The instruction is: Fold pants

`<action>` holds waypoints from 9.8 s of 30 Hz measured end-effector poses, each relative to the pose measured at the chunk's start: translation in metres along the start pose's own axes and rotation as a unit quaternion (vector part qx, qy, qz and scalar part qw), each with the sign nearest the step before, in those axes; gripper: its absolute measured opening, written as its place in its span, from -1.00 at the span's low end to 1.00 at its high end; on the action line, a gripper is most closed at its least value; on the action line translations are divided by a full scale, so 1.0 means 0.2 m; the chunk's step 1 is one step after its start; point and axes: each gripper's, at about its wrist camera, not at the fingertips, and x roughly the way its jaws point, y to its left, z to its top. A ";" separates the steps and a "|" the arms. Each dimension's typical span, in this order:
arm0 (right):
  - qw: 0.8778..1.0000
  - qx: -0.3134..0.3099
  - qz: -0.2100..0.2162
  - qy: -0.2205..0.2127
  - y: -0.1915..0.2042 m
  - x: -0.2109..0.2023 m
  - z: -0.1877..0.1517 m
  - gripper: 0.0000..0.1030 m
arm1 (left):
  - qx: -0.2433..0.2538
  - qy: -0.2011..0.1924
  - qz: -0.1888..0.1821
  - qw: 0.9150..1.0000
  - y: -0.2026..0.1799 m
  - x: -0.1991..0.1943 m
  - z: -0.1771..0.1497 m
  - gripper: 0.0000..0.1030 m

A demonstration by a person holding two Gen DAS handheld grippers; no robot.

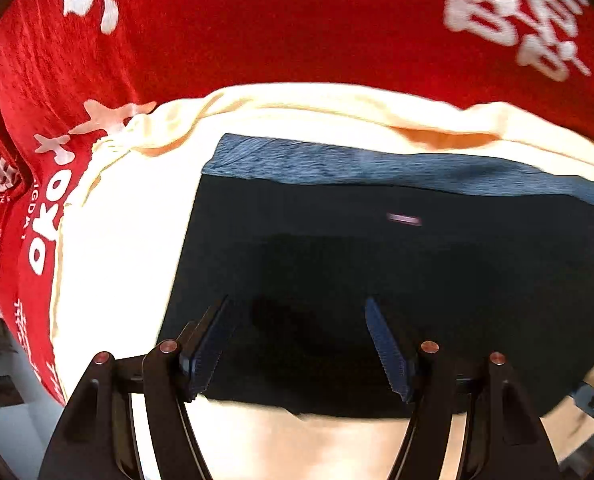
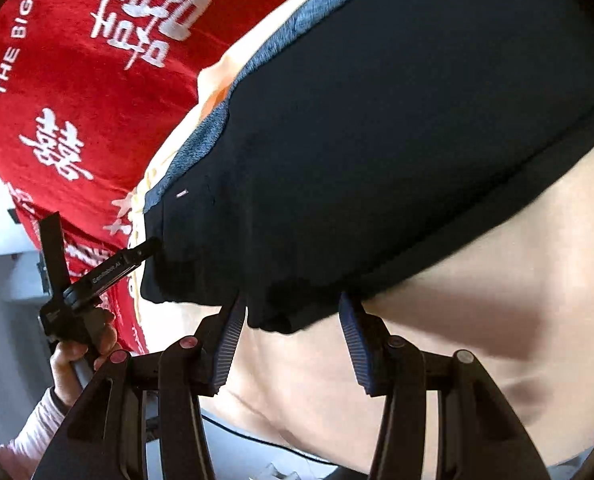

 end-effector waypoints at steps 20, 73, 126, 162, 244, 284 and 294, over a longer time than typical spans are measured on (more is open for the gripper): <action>1.000 -0.007 -0.026 0.008 0.16 0.08 -0.05 -0.86 | 0.050 -0.017 -0.010 0.999 0.11 0.12 -0.12 0.57; 0.934 -0.286 -0.201 0.071 0.13 -0.21 0.70 -0.16 | -0.018 -0.024 0.048 0.998 0.07 0.21 0.30 1.00; 0.953 -0.131 -0.244 -0.126 -0.78 -1.10 0.90 -0.15 | 0.024 -0.037 -0.046 0.998 -1.62 0.00 0.50 1.00; 0.951 -0.143 -0.263 -0.077 -0.65 -1.02 0.53 0.03 | 0.010 0.008 0.054 0.998 -1.20 -0.19 -0.30 1.00; 0.948 0.134 0.038 -0.285 -1.39 -1.32 0.63 0.27 | 0.096 -0.003 -0.082 0.992 -2.16 -0.22 -0.05 1.00; 0.911 -0.249 -0.251 -0.212 -0.23 -1.18 0.50 -0.65 | 0.068 -0.067 -0.169 0.981 -1.67 -0.43 -0.17 0.68; 0.831 -0.379 -0.393 -0.105 0.01 -0.41 0.23 -0.45 | -0.003 -0.056 -0.088 0.994 -0.96 -0.31 -0.20 0.68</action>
